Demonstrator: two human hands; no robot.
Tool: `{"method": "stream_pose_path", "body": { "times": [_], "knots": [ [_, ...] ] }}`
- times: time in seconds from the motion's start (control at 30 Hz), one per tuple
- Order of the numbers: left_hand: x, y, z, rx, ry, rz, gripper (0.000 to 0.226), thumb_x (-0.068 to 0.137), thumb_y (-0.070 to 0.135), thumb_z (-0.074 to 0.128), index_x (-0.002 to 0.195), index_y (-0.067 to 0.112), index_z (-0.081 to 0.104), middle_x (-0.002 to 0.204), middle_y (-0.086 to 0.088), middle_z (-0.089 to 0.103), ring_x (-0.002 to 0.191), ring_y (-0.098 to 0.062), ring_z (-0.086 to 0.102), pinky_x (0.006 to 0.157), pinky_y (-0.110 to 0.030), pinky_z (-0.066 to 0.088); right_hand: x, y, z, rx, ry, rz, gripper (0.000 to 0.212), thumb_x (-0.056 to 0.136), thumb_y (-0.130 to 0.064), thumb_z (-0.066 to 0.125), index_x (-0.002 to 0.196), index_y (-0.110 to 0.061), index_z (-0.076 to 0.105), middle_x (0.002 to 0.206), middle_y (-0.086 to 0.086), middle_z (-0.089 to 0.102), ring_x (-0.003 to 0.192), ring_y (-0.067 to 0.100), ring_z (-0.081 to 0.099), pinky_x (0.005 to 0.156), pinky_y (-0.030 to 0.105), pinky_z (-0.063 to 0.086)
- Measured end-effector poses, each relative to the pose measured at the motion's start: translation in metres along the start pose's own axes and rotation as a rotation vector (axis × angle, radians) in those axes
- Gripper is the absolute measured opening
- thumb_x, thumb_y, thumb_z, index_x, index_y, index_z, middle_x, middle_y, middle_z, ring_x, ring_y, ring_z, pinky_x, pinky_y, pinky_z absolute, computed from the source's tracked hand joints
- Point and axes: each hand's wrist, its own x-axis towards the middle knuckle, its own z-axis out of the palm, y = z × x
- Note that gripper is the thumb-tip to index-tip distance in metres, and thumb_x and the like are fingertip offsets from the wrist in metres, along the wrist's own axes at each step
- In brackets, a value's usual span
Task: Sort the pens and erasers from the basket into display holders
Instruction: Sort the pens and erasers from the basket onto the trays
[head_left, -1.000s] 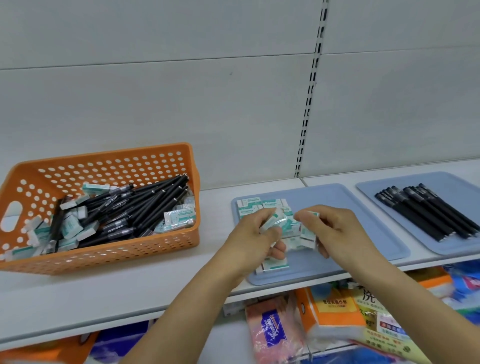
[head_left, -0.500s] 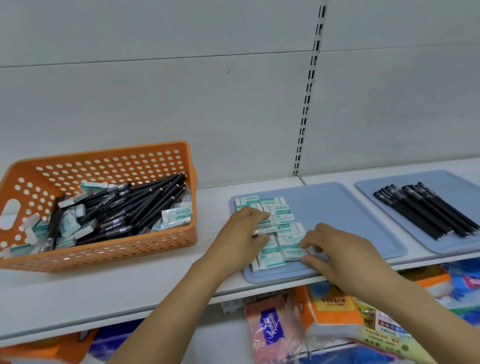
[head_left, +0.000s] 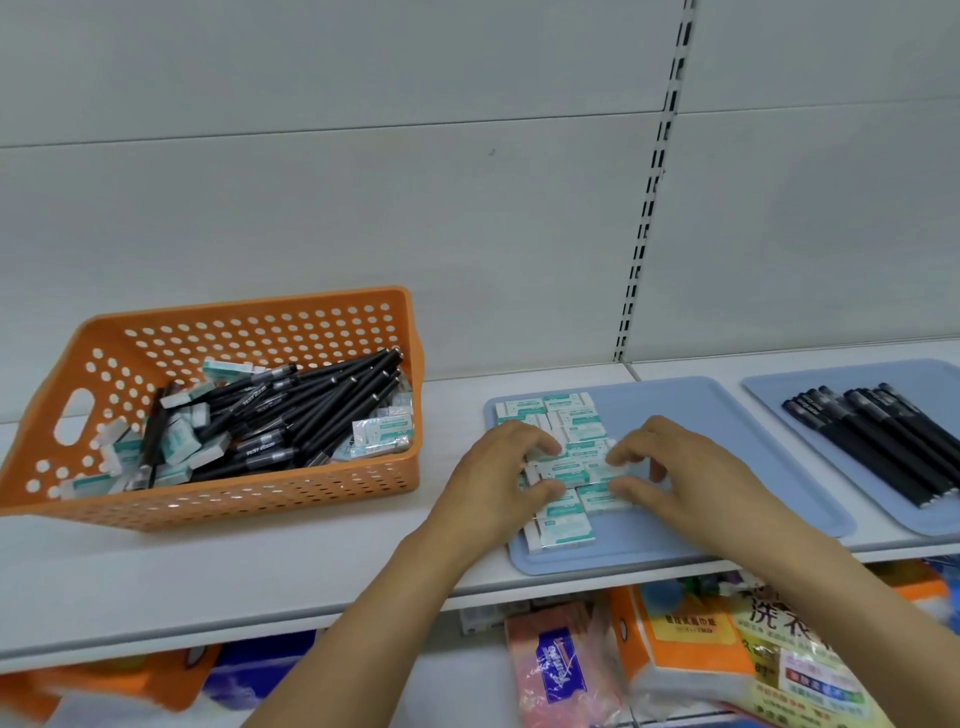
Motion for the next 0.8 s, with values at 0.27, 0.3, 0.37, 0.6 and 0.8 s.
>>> {"method": "stream_pose_path", "body": {
  "times": [0.27,0.3,0.37,0.6,0.8],
  "knots": [
    [0.002,-0.003,-0.006,-0.224,-0.04,-0.009,0.062,0.07,0.026,0.085,0.117,0.044,0.05,0.116,0.021,0.049,0.106,0.009,0.047,0.089,-0.009,0.043,0.019,-0.023,0.012,-0.001,-0.049,-0.077,0.039,0.087,-0.044,0.066,0.122,-0.028,0.059,0.111,-0.008,0.056,0.092,0.005,0.047,0.082,0.025,0.044],
    [0.001,-0.003,-0.008,-0.225,-0.045,-0.016,0.053,0.074,0.03,0.082,0.115,0.046,0.051,0.116,0.021,0.051,0.106,0.009,0.049,0.089,-0.01,0.044,0.019,-0.023,0.011,-0.018,-0.047,-0.081,0.035,0.086,-0.045,0.066,0.116,-0.029,0.06,0.107,-0.009,0.056,0.091,0.005,0.048,0.08,0.024,0.045],
    [0.0,-0.002,-0.011,-0.244,-0.05,-0.026,0.029,0.087,0.034,0.069,0.113,0.042,0.056,0.117,0.019,0.058,0.107,0.007,0.053,0.09,-0.013,0.046,0.017,-0.023,0.006,-0.056,-0.052,-0.09,0.027,0.084,-0.047,0.066,0.103,-0.03,0.06,0.102,-0.011,0.057,0.089,0.006,0.05,0.077,0.024,0.045],
    [0.0,0.001,-0.012,-0.046,-0.084,0.039,0.027,0.095,0.009,0.056,0.12,0.02,0.062,0.117,0.006,0.058,0.106,-0.004,0.054,0.093,-0.018,0.045,-0.012,0.005,-0.021,0.016,-0.231,-0.064,0.021,0.075,-0.043,0.075,0.085,-0.033,0.059,0.08,-0.018,0.054,0.074,-0.008,0.05,0.062,0.012,0.042],
    [-0.004,-0.003,-0.01,-0.083,-0.074,0.051,0.033,0.093,0.002,0.055,0.113,0.025,0.065,0.114,0.011,0.058,0.105,-0.002,0.055,0.09,-0.013,0.044,-0.017,0.013,-0.019,0.062,-0.207,-0.071,0.02,0.077,-0.04,0.076,0.087,-0.038,0.059,0.088,-0.016,0.054,0.079,-0.007,0.049,0.067,0.014,0.041]
  ]
}}
